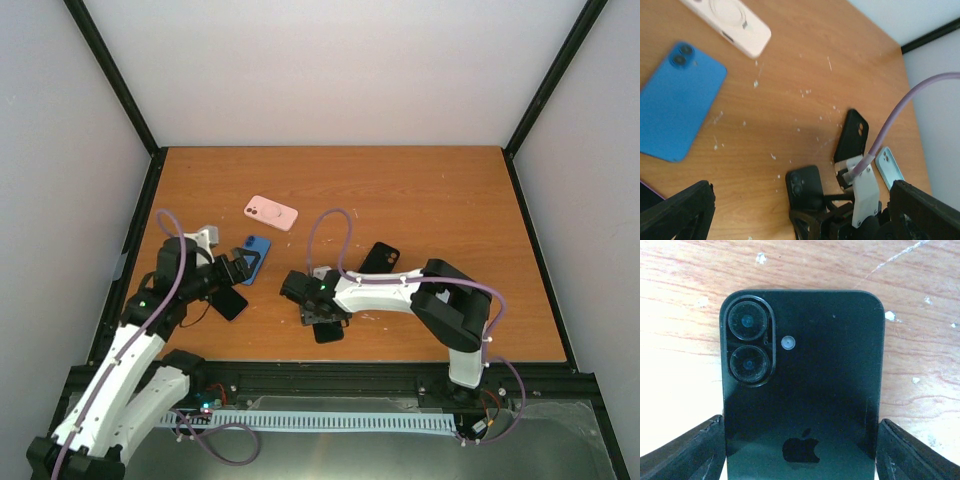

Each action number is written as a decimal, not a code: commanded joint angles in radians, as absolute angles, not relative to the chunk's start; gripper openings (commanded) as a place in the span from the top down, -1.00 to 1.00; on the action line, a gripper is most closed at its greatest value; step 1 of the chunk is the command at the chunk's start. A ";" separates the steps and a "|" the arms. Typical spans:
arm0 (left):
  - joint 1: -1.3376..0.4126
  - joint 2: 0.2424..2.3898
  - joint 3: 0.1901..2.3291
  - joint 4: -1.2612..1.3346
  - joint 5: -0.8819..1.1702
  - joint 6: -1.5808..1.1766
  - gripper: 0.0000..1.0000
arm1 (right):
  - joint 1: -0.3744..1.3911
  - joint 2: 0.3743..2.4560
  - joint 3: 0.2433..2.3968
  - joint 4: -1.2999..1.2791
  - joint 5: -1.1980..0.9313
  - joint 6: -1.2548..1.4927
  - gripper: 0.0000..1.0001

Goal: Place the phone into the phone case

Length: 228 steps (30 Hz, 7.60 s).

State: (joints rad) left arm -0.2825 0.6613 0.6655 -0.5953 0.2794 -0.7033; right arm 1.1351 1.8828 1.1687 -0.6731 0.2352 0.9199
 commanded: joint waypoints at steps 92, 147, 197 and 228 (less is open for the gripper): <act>-0.330 1.272 0.436 0.073 0.966 -0.936 0.99 | 1.533 1.777 1.062 -0.565 0.912 0.425 0.11; -0.336 1.264 0.540 -0.090 0.639 -0.753 -0.90 | 0.262 1.244 0.681 -0.350 -0.105 0.553 0.94; -0.397 1.475 0.470 0.256 0.778 -0.867 -0.75 | 0.546 1.322 0.594 0.045 -0.463 0.850 0.89; -0.397 1.615 0.460 0.384 0.848 -0.887 -0.30 | 0.739 1.674 0.657 0.213 -0.387 0.988 0.88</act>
